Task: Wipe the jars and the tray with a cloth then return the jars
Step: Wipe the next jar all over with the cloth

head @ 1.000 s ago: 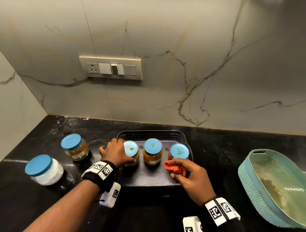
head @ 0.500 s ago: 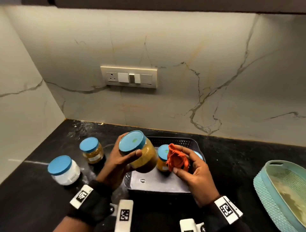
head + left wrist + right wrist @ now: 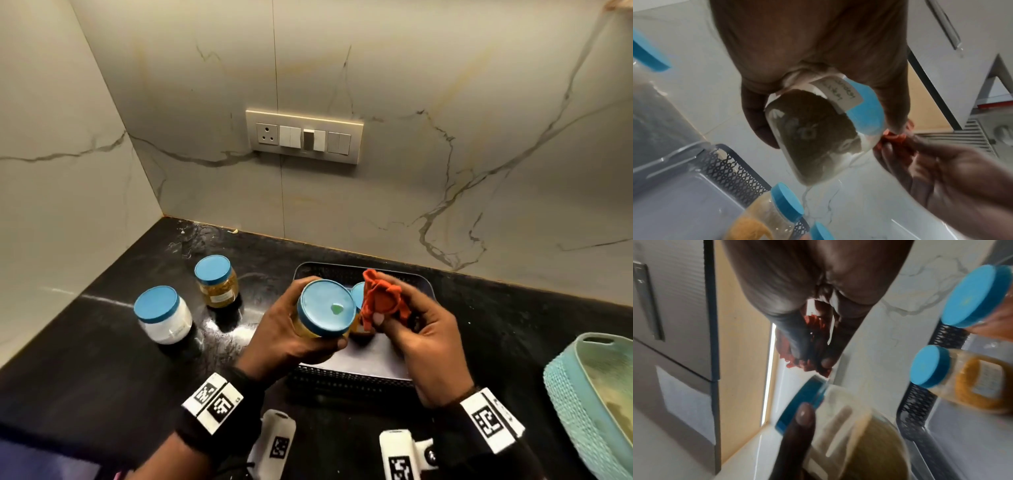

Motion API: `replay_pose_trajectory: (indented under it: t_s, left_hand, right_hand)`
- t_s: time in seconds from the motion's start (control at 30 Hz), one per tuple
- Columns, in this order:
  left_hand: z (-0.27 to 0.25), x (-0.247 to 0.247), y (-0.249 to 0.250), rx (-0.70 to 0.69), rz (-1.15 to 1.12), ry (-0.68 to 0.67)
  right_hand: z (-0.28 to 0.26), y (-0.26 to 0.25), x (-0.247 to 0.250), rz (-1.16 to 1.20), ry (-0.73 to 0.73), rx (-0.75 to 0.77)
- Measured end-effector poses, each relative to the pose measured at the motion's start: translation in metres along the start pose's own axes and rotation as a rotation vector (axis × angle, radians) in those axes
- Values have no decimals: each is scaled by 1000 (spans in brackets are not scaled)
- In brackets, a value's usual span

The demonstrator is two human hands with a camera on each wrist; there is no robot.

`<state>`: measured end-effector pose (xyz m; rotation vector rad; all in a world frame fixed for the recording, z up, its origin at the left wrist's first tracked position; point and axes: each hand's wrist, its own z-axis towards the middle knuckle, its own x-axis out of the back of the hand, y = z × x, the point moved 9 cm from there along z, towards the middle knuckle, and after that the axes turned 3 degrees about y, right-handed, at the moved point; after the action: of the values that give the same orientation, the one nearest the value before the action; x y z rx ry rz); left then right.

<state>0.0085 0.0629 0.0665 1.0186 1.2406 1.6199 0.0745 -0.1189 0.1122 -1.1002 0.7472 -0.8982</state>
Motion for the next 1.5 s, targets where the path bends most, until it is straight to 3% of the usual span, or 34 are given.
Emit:
replay_pose_trajectory:
  t_s: [0.07, 0.17, 0.3, 0.47, 0.57, 0.73, 0.83, 0.97, 1.03, 1.23, 1.37, 1.5]
  left_hand:
    - [-2, 1, 4, -56, 110, 14]
    - [-2, 2, 9, -109, 189, 23]
    - [-4, 9, 11, -147, 239, 27]
    - [-9, 3, 16, -201, 357, 44]
    - [-9, -7, 21, -228, 425, 18]
    - [2, 2, 26, -225, 374, -3]
    - [4, 6, 25, -231, 389, 3]
    - [-1, -7, 22, -209, 348, -24]
    - [0, -10, 26, -217, 359, -29]
    - [13, 8, 36, -254, 416, 2]
    - [9, 2, 41, -306, 486, 1]
    - [11, -8, 51, -358, 615, -23]
  right_hand:
    - [5, -19, -7, -175, -21, 104]
    - [0, -32, -41, -633, -205, 259]
    - [-14, -18, -64, -842, -427, 226]
    - [-6, -21, -53, -887, -239, 377]
    - [7, -26, -46, -807, -124, 372]
    - [-3, -41, -69, -741, -285, 429]
    - [-7, -40, -56, -759, -344, 435]
    - [19, -33, -33, -808, -206, 422]
    - [25, -38, -44, -775, -171, 424]
    - [0, -45, -57, -738, -327, 427]
    - [22, -29, -25, -863, -189, 373]
    - [28, -35, -39, -792, -108, 320]
